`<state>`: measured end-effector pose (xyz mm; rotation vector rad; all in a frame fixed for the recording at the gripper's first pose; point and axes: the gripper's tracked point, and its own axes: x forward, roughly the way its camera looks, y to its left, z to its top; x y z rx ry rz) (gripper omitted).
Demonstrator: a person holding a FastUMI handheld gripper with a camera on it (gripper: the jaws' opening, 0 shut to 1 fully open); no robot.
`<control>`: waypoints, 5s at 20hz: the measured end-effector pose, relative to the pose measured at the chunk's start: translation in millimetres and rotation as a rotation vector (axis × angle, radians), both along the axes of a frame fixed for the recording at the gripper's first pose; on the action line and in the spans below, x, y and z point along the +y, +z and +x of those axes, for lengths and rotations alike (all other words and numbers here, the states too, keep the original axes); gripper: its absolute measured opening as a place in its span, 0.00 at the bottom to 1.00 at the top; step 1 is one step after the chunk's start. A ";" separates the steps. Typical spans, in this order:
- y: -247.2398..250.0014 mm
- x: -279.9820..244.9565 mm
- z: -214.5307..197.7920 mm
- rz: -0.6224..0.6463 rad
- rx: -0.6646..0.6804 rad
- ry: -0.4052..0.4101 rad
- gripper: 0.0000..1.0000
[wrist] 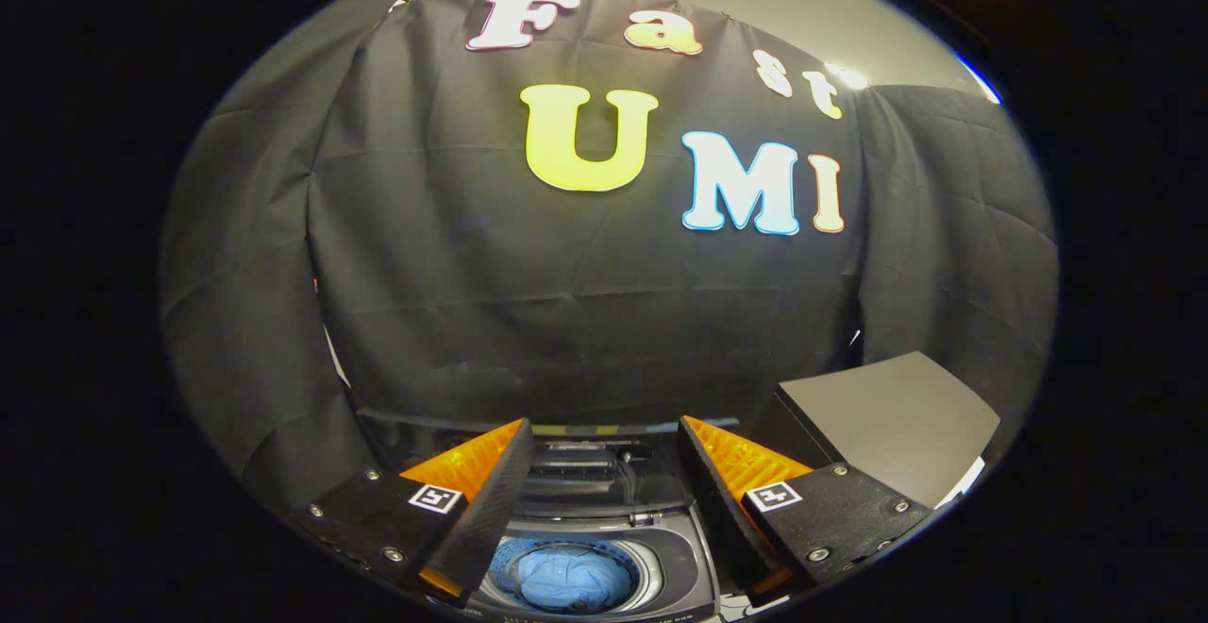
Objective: Put the clothes into the washing machine and then close the washing machine lid.
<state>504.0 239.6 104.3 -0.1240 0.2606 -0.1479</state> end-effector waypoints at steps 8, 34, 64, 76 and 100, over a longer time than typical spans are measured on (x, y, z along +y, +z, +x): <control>-24.2 -6.2 86.4 0.079 0.099 0.012 0.94; -78.8 -0.3 77.8 0.072 0.138 0.050 0.97; -146.6 4.2 -29.2 0.083 0.090 0.091 0.96; -221.1 36.2 -71.4 0.057 0.219 0.159 0.96; -65.4 -138.7 -310.6 0.041 -0.220 0.161 0.96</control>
